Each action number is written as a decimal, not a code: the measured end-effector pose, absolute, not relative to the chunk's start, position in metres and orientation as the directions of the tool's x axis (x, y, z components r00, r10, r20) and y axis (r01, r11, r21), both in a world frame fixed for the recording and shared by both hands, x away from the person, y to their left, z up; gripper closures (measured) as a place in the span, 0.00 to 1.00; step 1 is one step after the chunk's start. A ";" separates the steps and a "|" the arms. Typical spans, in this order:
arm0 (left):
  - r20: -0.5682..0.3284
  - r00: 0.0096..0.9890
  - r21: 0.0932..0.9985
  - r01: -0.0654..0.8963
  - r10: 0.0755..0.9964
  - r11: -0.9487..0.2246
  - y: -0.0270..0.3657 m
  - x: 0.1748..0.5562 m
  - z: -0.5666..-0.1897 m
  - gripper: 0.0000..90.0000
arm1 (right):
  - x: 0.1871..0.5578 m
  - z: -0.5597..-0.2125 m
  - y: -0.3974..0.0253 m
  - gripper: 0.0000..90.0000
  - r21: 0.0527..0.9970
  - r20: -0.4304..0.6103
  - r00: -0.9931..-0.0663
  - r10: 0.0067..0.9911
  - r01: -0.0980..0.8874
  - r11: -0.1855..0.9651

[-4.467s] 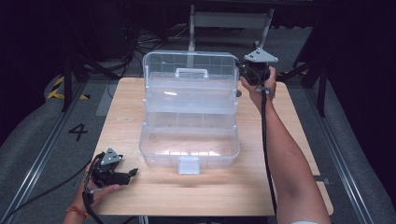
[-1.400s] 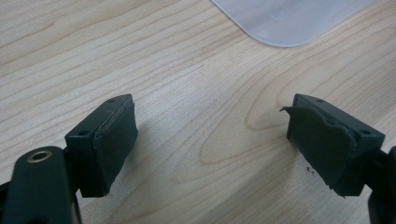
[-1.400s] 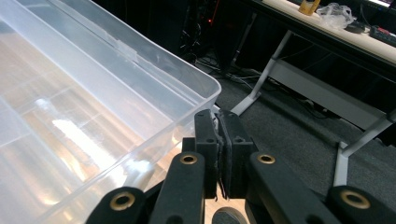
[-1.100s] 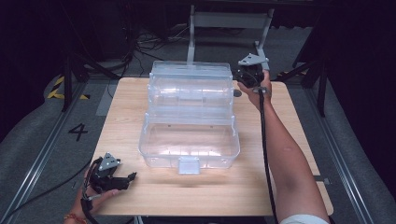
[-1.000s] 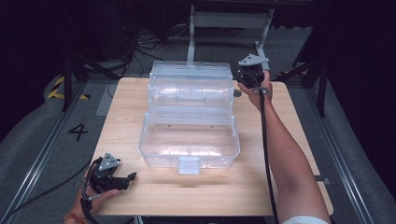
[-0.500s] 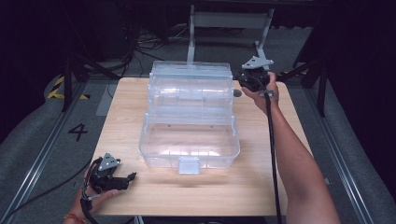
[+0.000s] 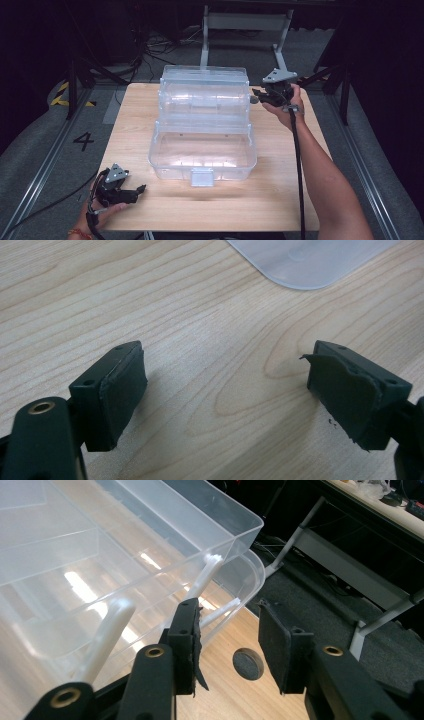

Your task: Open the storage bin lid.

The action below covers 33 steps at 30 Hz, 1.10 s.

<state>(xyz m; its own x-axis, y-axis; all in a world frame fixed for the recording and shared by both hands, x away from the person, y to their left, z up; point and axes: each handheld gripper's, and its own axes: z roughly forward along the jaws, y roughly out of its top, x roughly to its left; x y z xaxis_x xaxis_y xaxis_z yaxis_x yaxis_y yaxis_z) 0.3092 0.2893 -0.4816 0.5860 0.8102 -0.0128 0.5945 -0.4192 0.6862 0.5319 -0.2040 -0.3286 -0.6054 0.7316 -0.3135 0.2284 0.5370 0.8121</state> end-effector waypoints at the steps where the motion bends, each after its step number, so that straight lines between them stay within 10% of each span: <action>1: -0.013 0.586 0.686 0.594 0.810 -0.419 0.289 0.309 -0.482 0.18 | 0.530 -0.329 -0.204 0.66 0.810 -0.317 -0.607 0.729 0.227 0.541; 33: -0.013 0.585 0.686 0.595 0.811 -0.419 0.289 0.309 -0.482 0.18 | 0.484 -0.348 -0.224 0.48 0.773 -0.333 -0.621 0.710 0.252 0.583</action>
<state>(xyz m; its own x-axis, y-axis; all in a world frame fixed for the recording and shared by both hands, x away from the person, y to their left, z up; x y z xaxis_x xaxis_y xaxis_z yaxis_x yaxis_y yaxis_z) 0.3091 0.2892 -0.4816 0.5855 0.8106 -0.0128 0.5950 -0.4190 0.6859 0.4838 -0.2244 -0.3479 -0.6206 0.7098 -0.3333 0.2517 0.5829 0.7726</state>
